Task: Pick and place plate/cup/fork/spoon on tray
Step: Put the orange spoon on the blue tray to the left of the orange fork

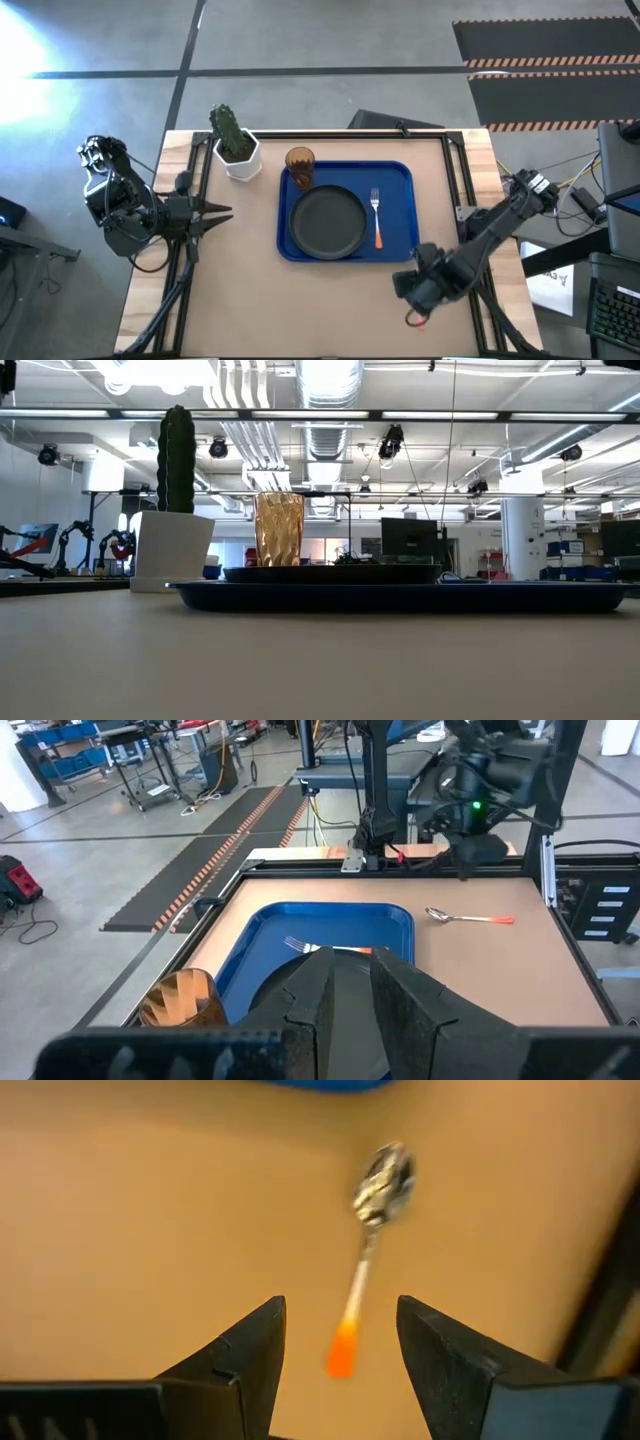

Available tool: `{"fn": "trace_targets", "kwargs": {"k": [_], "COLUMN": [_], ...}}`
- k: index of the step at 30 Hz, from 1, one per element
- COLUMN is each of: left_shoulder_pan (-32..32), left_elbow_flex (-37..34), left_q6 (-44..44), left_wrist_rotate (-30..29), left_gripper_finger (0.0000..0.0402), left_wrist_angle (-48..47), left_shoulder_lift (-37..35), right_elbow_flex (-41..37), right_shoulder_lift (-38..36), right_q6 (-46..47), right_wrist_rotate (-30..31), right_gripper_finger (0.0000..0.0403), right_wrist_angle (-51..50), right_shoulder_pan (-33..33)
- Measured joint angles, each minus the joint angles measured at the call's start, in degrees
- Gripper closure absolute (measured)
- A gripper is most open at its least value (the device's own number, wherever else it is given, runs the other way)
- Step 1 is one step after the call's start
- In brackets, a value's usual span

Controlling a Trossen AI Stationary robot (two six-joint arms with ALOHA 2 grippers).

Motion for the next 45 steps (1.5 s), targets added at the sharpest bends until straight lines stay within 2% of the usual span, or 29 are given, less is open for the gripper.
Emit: {"fn": "trace_targets", "kwargs": {"k": [3, 7, 14, 16, 23, 36, 41, 45], "left_shoulder_pan": [0.0, 0.0, 0.0, 0.0, 0.0, 0.0, 0.0, 0.0], "left_elbow_flex": [-0.1, -0.1, -0.1, -0.1, -0.1, -0.1, -0.1, -0.1], "left_q6": [0.0, 0.0, 0.0, 0.0, 0.0, 0.3, 0.0, 0.0], "left_wrist_rotate": [0.0, 0.0, 1.3, 1.4, 2.6, 2.6, 2.6, 2.6], "left_gripper_finger": [0.0349, 0.0349, 0.0349, 0.0349, 0.0349, 0.0349, 0.0349, 0.0349], "left_wrist_angle": [0.0, 0.0, 0.0, 0.0, 0.0, 0.0, 0.0, 0.0], "left_shoulder_lift": [0.0, 0.0, 0.2, 0.3, 0.4, 0.4, 0.4, 0.4], "right_elbow_flex": [-1.5, -3.1, -3.7, -3.9, -5.0, -16.4, -19.2, -20.0], "right_shoulder_lift": [2.2, 6.1, 11.0, 11.2, 11.2, 11.0, 10.5, 10.5], "right_q6": [4.3, 5.2, 6.6, 8.7, 12.9, 13.0, 12.8, 12.3], "right_wrist_rotate": [2.4, 2.1, -9.6, -11.2, -6.5, -6.7, -6.6, -6.7], "right_gripper_finger": [0.0222, 0.0222, 0.0222, 0.0222, 0.0222, 0.0229, 0.0246, 0.0283], "right_wrist_angle": [5.4, 10.7, 11.2, 11.3, 12.7, 25.1, 28.5, 29.8], "right_shoulder_pan": [2.3, 3.0, 3.0, 3.1, 3.2, 3.2, 3.1, 2.8]}}
